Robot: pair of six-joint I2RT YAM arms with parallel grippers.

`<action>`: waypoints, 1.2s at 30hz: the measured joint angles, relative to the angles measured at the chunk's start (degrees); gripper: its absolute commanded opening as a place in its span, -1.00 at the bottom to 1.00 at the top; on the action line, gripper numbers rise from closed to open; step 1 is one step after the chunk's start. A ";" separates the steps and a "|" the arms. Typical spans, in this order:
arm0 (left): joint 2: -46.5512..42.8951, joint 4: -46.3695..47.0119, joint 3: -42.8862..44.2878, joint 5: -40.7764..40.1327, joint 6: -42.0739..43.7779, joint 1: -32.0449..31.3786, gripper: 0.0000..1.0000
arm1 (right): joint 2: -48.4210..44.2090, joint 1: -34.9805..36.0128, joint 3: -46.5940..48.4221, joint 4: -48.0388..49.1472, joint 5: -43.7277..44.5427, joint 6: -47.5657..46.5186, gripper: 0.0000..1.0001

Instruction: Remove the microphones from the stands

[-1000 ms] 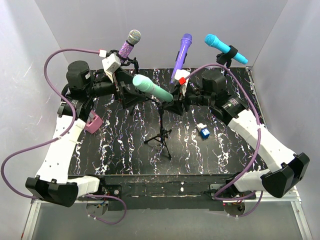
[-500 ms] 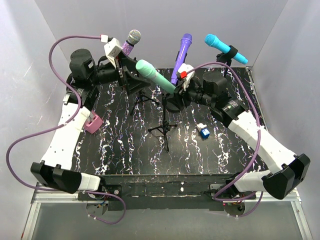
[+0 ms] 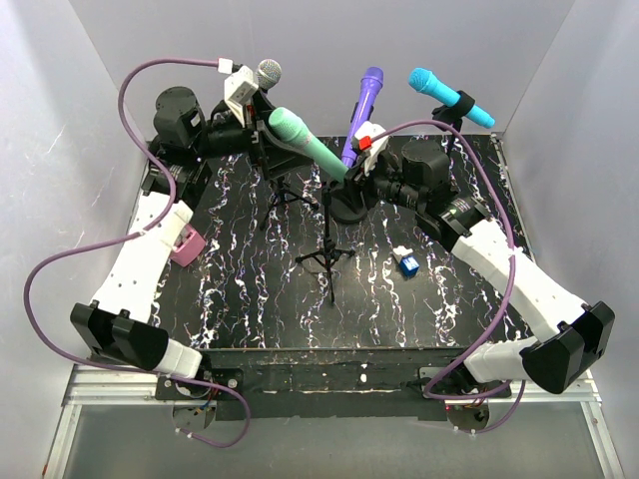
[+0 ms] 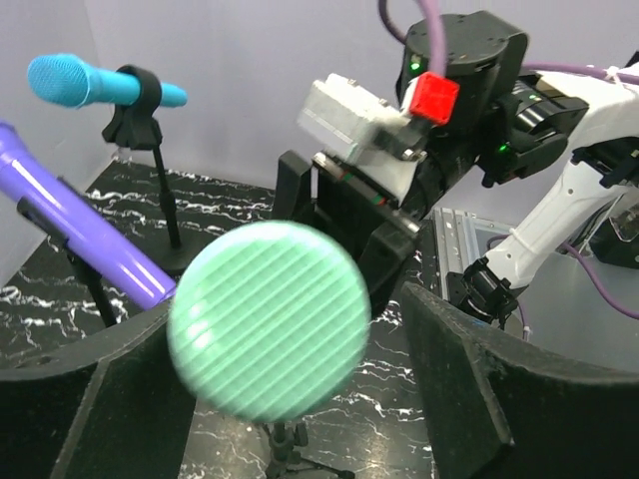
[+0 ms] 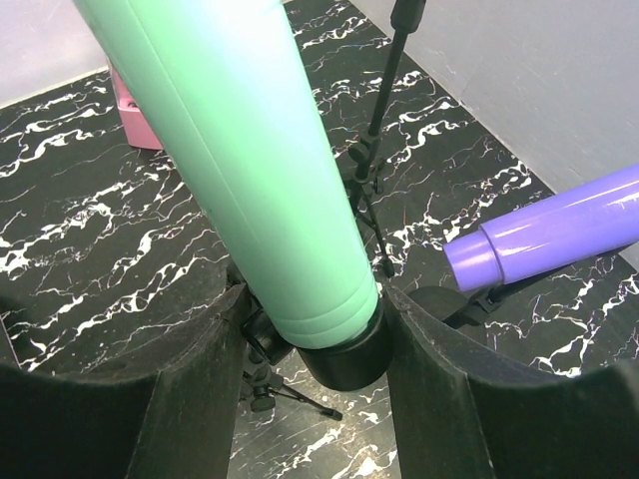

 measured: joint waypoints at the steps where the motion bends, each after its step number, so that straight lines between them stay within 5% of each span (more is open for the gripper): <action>1: 0.00 0.22 0.37 0.02 0.00 -0.37 0.30 | 0.00 0.00 0.00 0.00 -0.02 0.00 -0.48; 8: 0.68 0.72 2.36 0.42 0.46 -1.44 -0.33 | 0.00 0.07 -0.02 0.04 -0.48 -0.44 -0.52; 10: 1.01 0.76 2.43 0.48 0.74 -1.40 -0.66 | -0.04 0.07 -0.28 0.42 -0.50 -0.63 -0.53; 11: 1.03 0.57 2.45 0.46 0.74 -1.44 -1.00 | -0.11 -0.02 -0.42 0.50 -0.57 -0.70 -0.54; 19: 1.18 -4.09 5.07 -0.50 0.57 -0.92 -1.00 | -1.70 0.02 -2.67 2.32 -1.31 -1.46 -0.50; 26: 4.46 -12.44 22.53 -3.39 0.98 0.61 -1.00 | -3.98 -0.17 -4.94 2.27 -2.01 -2.38 -0.46; 31: 4.70 -20.00 36.20 -6.45 6.69 1.46 -1.00 | -4.17 -0.33 -5.05 1.95 -3.19 -2.60 0.50; 36: -0.66 -35.36 34.62 -12.31 23.47 1.36 -1.00 | -4.24 -0.37 -5.03 -0.48 -4.90 -2.38 0.68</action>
